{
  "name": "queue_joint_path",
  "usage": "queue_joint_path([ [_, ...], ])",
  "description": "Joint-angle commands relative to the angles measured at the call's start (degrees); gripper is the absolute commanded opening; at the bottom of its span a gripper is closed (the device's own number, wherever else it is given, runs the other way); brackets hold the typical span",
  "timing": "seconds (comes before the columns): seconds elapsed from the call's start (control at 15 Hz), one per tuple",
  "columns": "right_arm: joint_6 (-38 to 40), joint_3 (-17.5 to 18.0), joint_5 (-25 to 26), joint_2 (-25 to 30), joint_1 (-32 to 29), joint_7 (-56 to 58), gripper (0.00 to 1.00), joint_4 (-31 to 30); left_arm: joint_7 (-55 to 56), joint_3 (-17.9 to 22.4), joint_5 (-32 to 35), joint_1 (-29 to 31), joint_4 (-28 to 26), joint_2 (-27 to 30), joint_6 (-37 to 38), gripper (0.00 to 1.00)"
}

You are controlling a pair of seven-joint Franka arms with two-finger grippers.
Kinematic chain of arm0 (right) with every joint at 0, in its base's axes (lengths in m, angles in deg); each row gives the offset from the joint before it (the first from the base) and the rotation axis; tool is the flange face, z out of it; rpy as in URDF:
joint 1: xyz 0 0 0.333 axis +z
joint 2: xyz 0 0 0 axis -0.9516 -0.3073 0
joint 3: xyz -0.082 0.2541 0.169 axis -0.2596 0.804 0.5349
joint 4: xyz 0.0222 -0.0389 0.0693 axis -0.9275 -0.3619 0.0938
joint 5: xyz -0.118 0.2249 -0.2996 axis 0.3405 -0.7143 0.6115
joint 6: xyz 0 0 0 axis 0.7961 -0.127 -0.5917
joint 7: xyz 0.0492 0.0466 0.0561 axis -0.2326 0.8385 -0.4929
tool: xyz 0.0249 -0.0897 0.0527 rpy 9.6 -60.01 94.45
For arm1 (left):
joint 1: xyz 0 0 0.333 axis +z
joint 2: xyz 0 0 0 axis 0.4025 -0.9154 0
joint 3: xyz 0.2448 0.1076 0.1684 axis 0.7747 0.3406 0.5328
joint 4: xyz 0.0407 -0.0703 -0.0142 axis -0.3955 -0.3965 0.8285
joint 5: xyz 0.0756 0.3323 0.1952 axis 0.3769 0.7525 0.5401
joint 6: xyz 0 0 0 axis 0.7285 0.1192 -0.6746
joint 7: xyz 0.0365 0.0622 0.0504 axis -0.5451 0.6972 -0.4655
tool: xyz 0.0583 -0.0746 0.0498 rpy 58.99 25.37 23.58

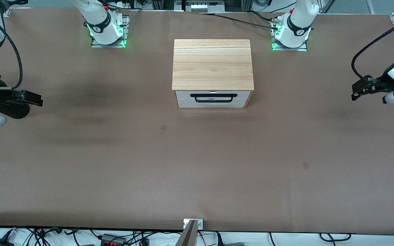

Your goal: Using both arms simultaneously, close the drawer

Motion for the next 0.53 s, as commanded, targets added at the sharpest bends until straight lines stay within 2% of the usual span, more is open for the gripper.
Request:
queue_joint_path([
  [0.0, -0.57, 0.77, 0.49, 1.57, -0.71, -0.35, 1.00, -1.78, -0.38, 0.25, -0.45, -0.29, -0.46, 1.29, 1.03, 1.00],
  [0.27, -1.09, 1.29, 0.32, 2.53, -2.91, 0.52, 1.00, -2.57, -0.38, 0.08, -0.36, -0.38, 0.06, 1.03, 1.99, 1.00],
  [0.33, -2.48, 1.38, -0.03, 4.19, -3.00, 0.61, 1.00, -5.36, -0.38, 0.08, -0.36, -0.47, 0.15, 0.94, 2.00, 1.00],
  [0.47, -8.88, 1.38, -0.12, 11.55, -3.00, 0.61, 1.00, -16.66, -0.38, -0.01, -0.36, -0.47, 0.15, 0.94, 2.43, 1.00],
])
